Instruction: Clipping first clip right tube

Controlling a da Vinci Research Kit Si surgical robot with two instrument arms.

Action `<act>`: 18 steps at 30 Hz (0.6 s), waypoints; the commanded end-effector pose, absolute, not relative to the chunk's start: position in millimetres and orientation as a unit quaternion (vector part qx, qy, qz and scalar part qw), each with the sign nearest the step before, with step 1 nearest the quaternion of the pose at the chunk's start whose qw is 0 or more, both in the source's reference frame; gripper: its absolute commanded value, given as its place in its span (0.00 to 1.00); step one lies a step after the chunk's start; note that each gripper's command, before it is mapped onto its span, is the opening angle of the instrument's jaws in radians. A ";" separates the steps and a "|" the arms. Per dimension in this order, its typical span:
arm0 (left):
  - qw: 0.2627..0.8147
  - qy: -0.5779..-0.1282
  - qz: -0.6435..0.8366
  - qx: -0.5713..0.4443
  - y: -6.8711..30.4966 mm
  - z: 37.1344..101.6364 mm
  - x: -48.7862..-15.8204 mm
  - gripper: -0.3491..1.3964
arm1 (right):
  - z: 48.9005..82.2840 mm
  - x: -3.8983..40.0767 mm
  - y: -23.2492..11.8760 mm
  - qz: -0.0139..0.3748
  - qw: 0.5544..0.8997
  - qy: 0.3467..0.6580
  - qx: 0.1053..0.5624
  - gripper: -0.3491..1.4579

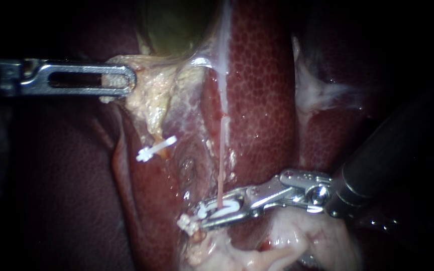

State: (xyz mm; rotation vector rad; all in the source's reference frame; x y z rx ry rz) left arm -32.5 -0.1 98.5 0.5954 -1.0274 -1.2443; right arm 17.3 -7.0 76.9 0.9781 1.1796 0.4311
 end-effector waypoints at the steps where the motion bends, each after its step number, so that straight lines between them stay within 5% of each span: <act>1: 0.653 -0.453 -0.548 0.262 -0.1 98.5 -32.5 0.00 | 77.0 17.3 -7.0 0.194 0.700 0.529 0.439 0.19; 12: 0.653 -0.453 -0.548 0.262 -0.2 98.5 -32.5 0.00 | 77.5 17.2 -6.6 0.198 0.699 0.527 0.442 0.00; 18: 0.653 -0.453 -0.548 0.262 -0.2 98.6 -32.5 0.00 | 77.5 17.2 -6.3 0.199 0.695 0.522 0.452 0.00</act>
